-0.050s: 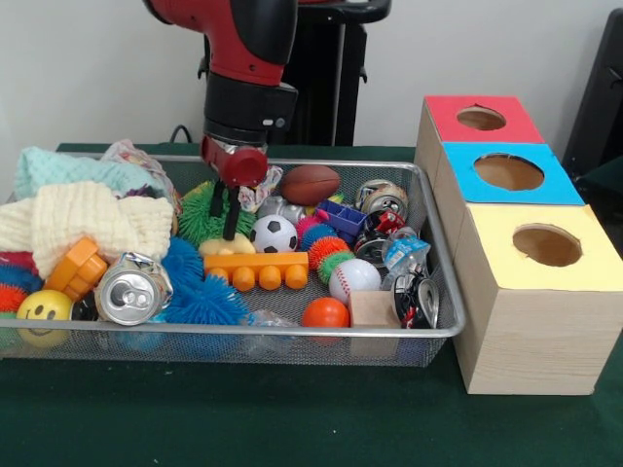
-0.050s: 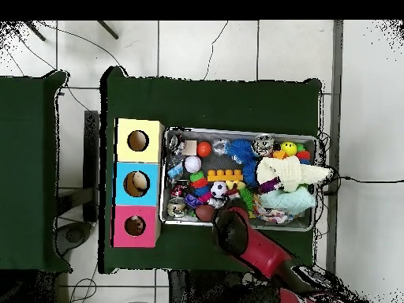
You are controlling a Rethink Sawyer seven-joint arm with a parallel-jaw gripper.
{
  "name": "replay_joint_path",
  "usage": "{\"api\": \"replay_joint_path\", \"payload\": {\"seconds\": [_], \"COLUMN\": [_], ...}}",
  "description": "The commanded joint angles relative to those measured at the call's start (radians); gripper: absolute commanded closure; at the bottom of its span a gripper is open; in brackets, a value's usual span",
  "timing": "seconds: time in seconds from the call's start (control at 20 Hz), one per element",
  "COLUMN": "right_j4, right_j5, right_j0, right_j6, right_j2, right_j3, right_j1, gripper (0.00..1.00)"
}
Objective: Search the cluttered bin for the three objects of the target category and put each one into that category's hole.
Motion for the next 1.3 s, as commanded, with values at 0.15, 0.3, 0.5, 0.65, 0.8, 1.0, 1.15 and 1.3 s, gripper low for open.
{"api": "replay_joint_path", "payload": {"seconds": [0.15, 0.3, 0.5, 0.65, 0.8, 1.0, 1.15, 1.3], "right_j4": [0.049, 0.044, 0.051, 0.058, 0.067, 0.071, 0.065, 0.065], "right_j5": [-0.036, -0.029, 0.002, 0.028, 0.053, 0.054, 0.039, 0.056], "right_j0": [0.003, -0.011, -0.011, -0.007, 0.004, 0.011, 0.013, 0.019], "right_j6": [0.178, 0.173, 0.160, 0.144, 0.132, 0.117, 0.108, 0.098], "right_j2": [0.046, 0.065, 0.071, 0.071, 0.065, 0.060, 0.058, 0.051], "right_j3": [-0.103, -0.124, -0.147, -0.168, -0.187, -0.221, -0.250, -0.265], "right_j1": [0.108, 0.125, 0.119, 0.113, 0.111, 0.136, 0.167, 0.173], "gripper": [0.00, 0.00, 0.00, 0.00, 0.00, 0.00, 0.00, 0.00]}}
